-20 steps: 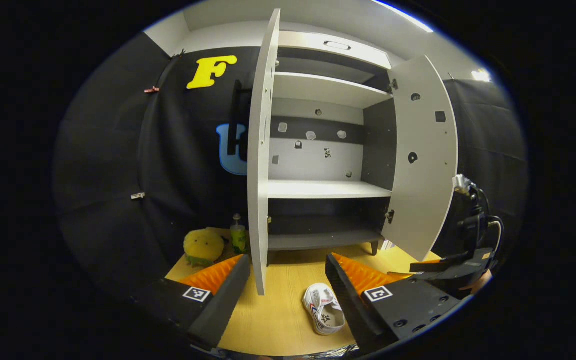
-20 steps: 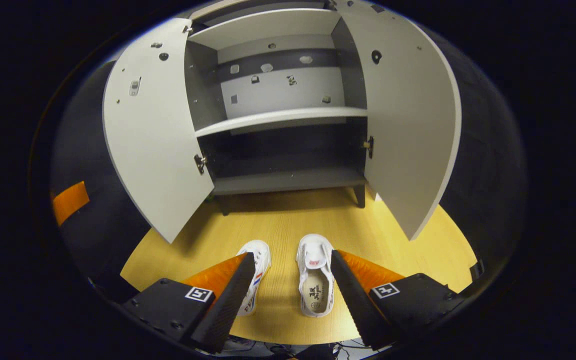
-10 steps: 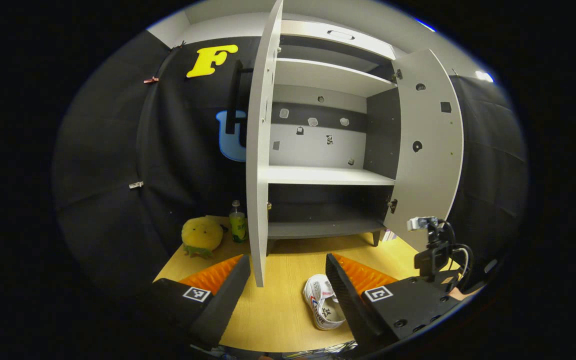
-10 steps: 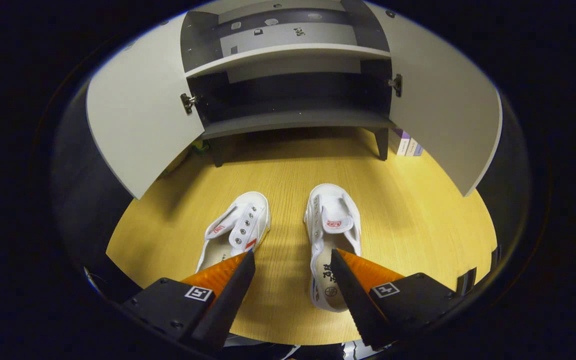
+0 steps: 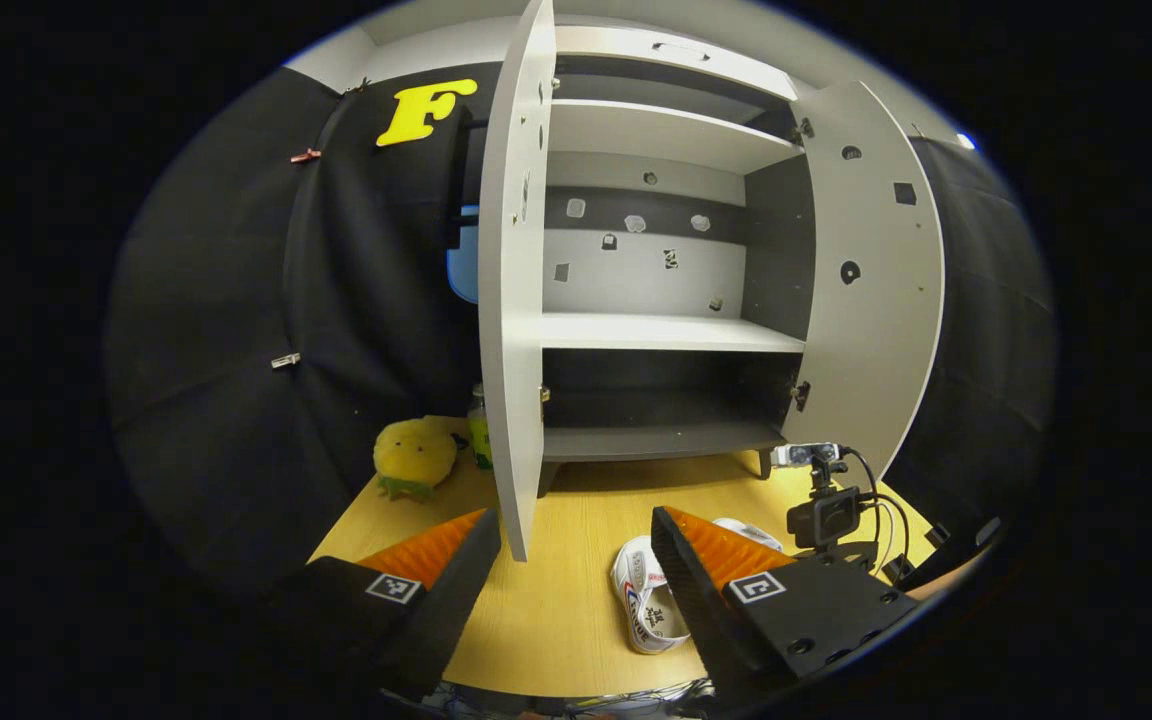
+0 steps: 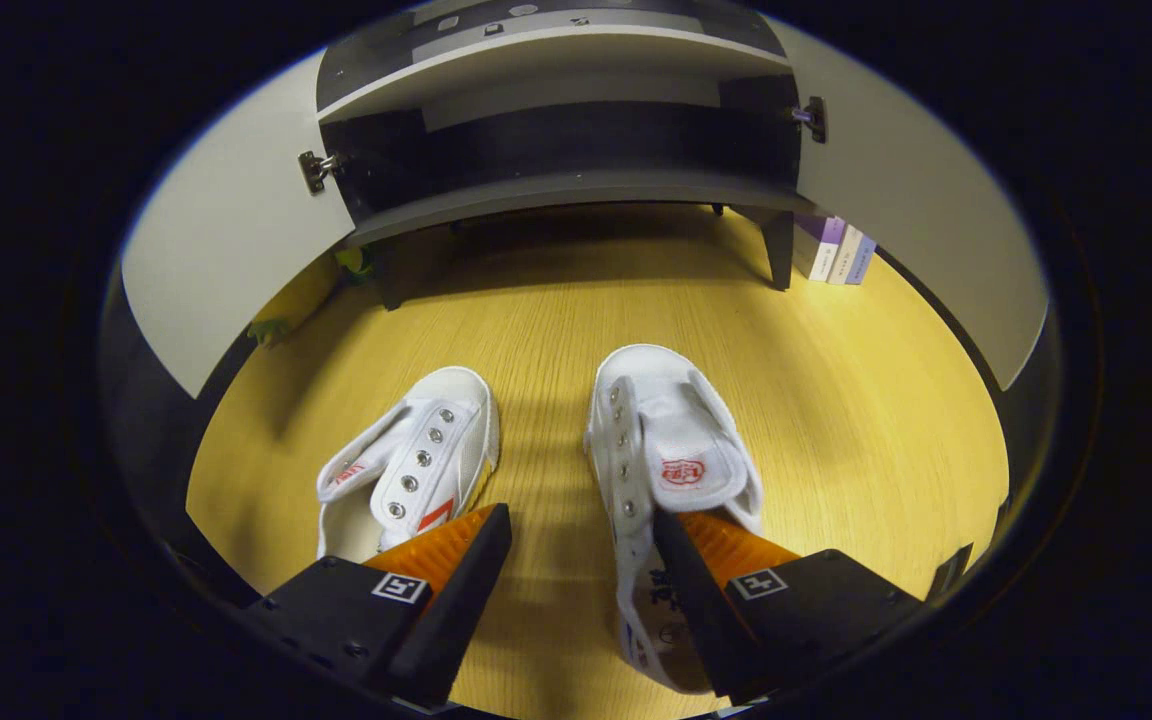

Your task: Grab one shoe with the right hand and put it into the shoe cabinet, grab the other shoe with the left hand and put it into the shoe cabinet; then close the right door with the right hand and the left door with the left hand.

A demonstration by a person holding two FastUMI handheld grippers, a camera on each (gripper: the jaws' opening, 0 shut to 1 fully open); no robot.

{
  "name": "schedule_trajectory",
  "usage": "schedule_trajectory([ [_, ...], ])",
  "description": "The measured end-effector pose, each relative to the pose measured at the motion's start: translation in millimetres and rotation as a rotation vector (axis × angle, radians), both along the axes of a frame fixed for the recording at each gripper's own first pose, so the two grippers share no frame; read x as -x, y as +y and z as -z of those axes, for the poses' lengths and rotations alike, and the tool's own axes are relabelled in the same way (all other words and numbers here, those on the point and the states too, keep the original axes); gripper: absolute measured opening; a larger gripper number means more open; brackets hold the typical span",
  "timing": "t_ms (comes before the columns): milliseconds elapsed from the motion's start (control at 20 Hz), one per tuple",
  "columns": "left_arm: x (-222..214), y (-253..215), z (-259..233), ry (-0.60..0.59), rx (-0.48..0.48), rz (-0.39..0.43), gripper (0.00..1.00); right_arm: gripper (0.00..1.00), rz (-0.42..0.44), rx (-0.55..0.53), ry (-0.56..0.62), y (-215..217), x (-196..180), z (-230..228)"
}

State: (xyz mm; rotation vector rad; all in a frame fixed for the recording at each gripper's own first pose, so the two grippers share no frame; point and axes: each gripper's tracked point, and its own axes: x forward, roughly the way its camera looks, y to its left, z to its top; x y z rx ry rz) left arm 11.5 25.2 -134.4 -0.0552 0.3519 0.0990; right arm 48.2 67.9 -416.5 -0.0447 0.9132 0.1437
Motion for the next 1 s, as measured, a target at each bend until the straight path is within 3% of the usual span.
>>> schedule_trajectory([
  [150,1.2,1.4,5.1,0.019,0.003,-0.029,0.95,0.78,0.002,0.044,-0.037,-6.9,-18.8,5.5],
  [250,1.1,1.7,5.6,0.017,0.004,-0.047,0.95,0.44,-0.003,0.074,-0.045,-15.0,-25.0,7.8],
  [300,-0.5,1.0,6.7,0.019,0.005,-0.053,0.95,0.33,-0.014,0.074,-0.039,-14.3,-24.5,8.6],
  [400,-1.7,-2.1,8.9,0.024,0.004,-0.069,0.95,0.27,-0.052,0.078,-0.033,-14.2,-23.6,9.4],
  [450,-1.8,-6.1,8.7,0.025,0.005,-0.072,0.95,0.30,-0.058,0.076,-0.033,-16.2,-23.8,8.8],
  [500,-3.1,-10.8,7.3,0.026,0.007,-0.078,0.95,0.19,-0.066,0.077,-0.026,-12.7,-29.2,18.9],
  [600,-6.0,-24.4,2.6,0.019,0.019,-0.086,0.95,0.19,-0.096,0.060,-0.009,-12.5,-25.3,12.9],
  [650,-8.2,-30.7,1.6,0.018,0.020,-0.100,0.95,0.11,-0.102,0.039,-0.012,-9.7,-23.9,9.9],
  [800,-6.9,-54.9,1.5,0.038,0.017,-0.140,0.96,0.05,-0.128,-0.011,0.020,-9.0,-21.9,11.6],
  [1000,-4.9,-77.0,3.5,0.068,-0.023,-0.192,0.95,0.05,-0.183,-0.041,0.030,-10.6,-19.3,5.8],
])
